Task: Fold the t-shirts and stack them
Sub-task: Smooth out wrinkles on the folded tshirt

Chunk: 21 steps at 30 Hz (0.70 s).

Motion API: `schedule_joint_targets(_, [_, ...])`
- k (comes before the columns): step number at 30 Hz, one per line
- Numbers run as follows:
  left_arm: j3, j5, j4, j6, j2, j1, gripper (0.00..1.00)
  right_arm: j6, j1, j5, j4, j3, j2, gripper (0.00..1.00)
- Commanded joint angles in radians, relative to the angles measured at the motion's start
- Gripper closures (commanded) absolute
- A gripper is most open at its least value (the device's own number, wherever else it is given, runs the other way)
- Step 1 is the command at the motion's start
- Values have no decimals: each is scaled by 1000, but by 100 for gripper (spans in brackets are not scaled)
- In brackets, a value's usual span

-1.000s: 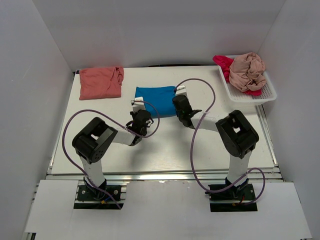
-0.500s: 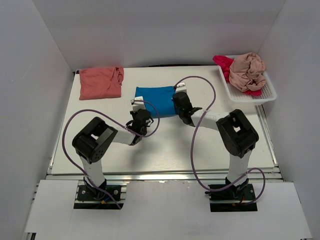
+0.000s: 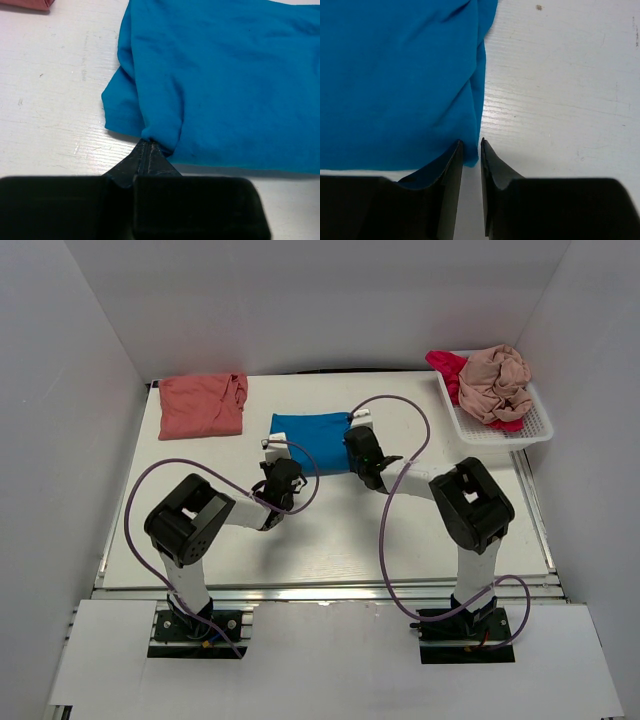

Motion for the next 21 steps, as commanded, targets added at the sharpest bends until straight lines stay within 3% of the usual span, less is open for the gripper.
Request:
schedule_joint_targets(1, [19,9,5,6,-9,10,100,14,-1,8,3,24,16,74])
schedule_joint_targets(3, [21,9,3,6,-9,10,100,14,-1,7,5,24,25,75])
schedule_joint_targets(5, [21,9,5,9,-10,11,100,12,-2,0,11,24,30,84])
schedule_joint_targets(7, [22,9,3,12,-12,13,100,8,-1,-4,12,28,38,100])
schedule_joint_targets(21, [-1,-101,-52,67,-107,42,100,-86,-4,135,57,-11,4,100])
